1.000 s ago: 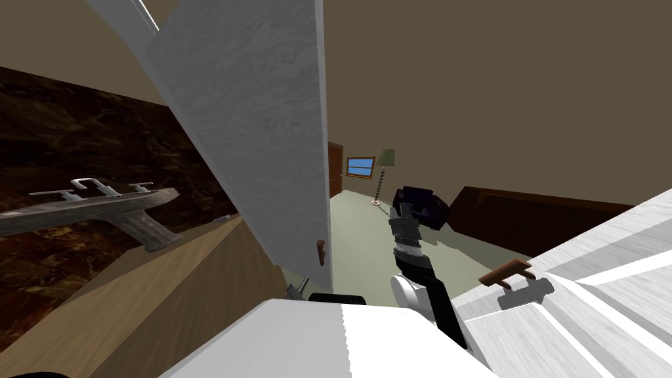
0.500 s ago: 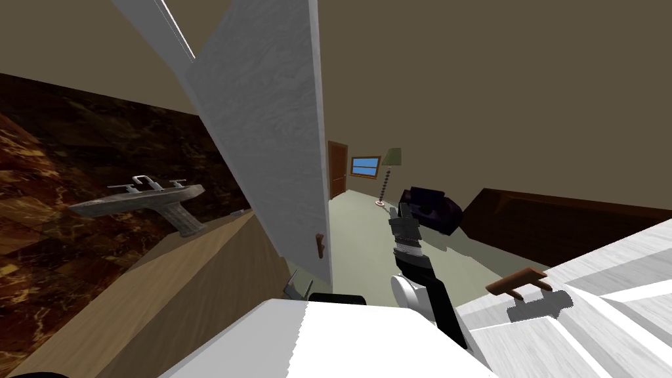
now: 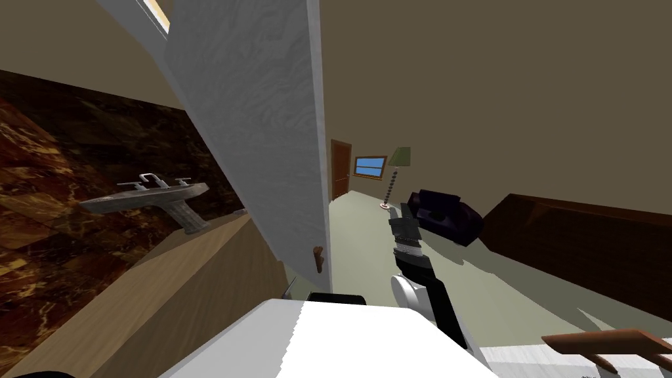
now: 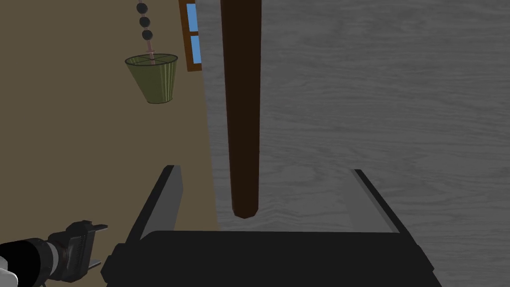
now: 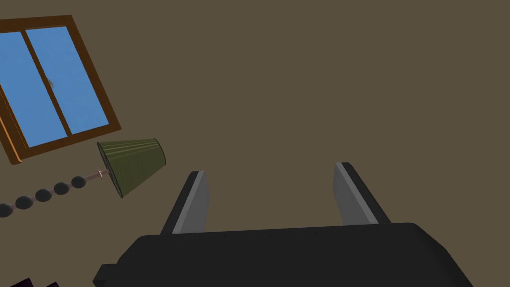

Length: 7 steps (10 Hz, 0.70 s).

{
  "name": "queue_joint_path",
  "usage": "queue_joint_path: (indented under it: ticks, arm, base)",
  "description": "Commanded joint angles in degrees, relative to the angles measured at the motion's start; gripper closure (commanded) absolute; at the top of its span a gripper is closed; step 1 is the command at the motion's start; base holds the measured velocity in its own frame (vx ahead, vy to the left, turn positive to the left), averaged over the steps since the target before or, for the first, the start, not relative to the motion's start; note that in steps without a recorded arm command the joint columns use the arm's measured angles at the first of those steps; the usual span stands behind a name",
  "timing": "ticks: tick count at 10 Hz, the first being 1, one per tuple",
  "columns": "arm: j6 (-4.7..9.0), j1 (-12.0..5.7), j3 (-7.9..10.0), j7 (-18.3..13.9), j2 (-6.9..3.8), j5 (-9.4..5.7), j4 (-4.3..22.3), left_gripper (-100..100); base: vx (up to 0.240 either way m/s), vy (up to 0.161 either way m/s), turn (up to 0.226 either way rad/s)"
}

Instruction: Push the door open

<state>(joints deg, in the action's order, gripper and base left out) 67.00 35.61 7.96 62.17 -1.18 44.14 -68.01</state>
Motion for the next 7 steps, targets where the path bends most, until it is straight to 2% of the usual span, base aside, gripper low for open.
queue_joint_path:
  ticks: [1,4,7]
  arm:
    - [2.08,1.6,0.04,0.57,-0.17,0.82,0.11,-100]
    - [5.33,4.02,0.04,1.5,0.42,2.48,0.45,-100]
    - [8.13,6.09,0.04,2.31,1.77,3.91,0.73,-100]
  base:
    - [0.189,-0.039,0.107]
    - [0.178,-0.039,0.116]
    - [0.211,-0.047,0.101]
